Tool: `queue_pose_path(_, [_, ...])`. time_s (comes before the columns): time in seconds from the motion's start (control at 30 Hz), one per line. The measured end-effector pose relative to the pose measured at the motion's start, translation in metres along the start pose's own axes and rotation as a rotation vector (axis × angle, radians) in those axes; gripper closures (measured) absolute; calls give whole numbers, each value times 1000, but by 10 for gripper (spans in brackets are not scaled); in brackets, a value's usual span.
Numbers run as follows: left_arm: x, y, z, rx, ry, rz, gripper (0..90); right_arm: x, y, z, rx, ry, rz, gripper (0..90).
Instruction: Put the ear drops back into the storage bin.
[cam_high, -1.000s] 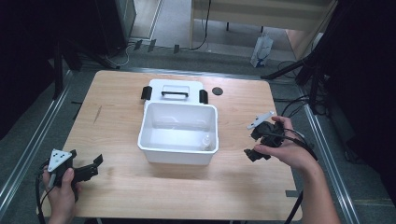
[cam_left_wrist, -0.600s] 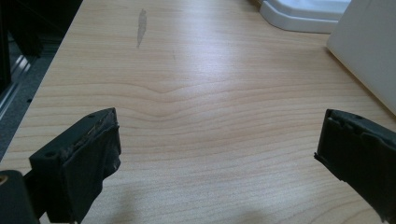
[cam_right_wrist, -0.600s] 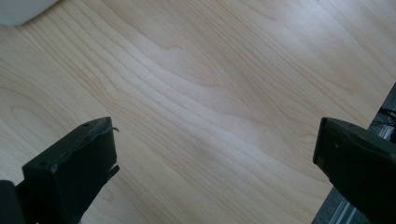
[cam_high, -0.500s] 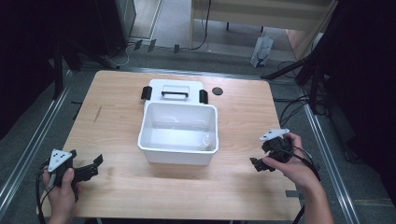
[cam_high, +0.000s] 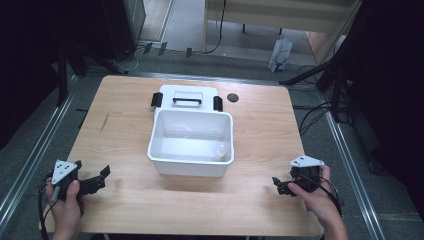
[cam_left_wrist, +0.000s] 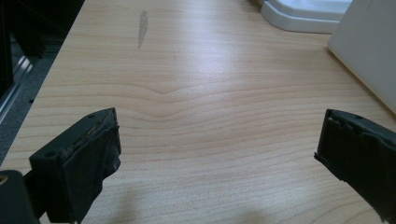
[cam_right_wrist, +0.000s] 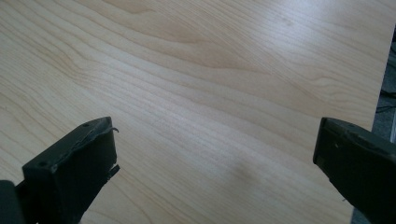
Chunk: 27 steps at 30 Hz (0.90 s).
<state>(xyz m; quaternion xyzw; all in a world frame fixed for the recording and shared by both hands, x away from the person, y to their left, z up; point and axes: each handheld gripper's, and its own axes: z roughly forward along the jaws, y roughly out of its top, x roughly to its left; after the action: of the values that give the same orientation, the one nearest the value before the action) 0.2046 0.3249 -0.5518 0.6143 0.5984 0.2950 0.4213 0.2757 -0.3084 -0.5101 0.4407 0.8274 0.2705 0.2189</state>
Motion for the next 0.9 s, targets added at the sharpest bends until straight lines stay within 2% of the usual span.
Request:
queue_pose_path(0.1, [0,0,0,0,1,-1,3,2,-14,2,-45,6,35,0])
queue_pose_path(0.17, [0,0,0,-1,1,-2,3,2,-18,2,-54,8,44,0])
queue_pose_path(0.2, [0,0,0,-1,1,-3,3,3,-28,0,-89,11,85,0])
queue_pose_path(0.3, [0,0,0,0,1,-2,3,3,-40,-2,-129,10,121,0])
queue_pose_path(0.47, [0,0,0,-1,1,-1,3,2,-59,-8,-172,1,178,0])
queue_pose_path(0.57, [0,0,0,0,2,0,3,4,-69,-10,-190,-9,195,0])
queue_pose_path(0.73, [0,0,0,0,-3,-1,3,5,-78,-16,-252,-36,241,0])
queue_pose_path(0.9, [0,0,-1,8,-15,3,3,2,-81,-20,-298,-53,316,0])
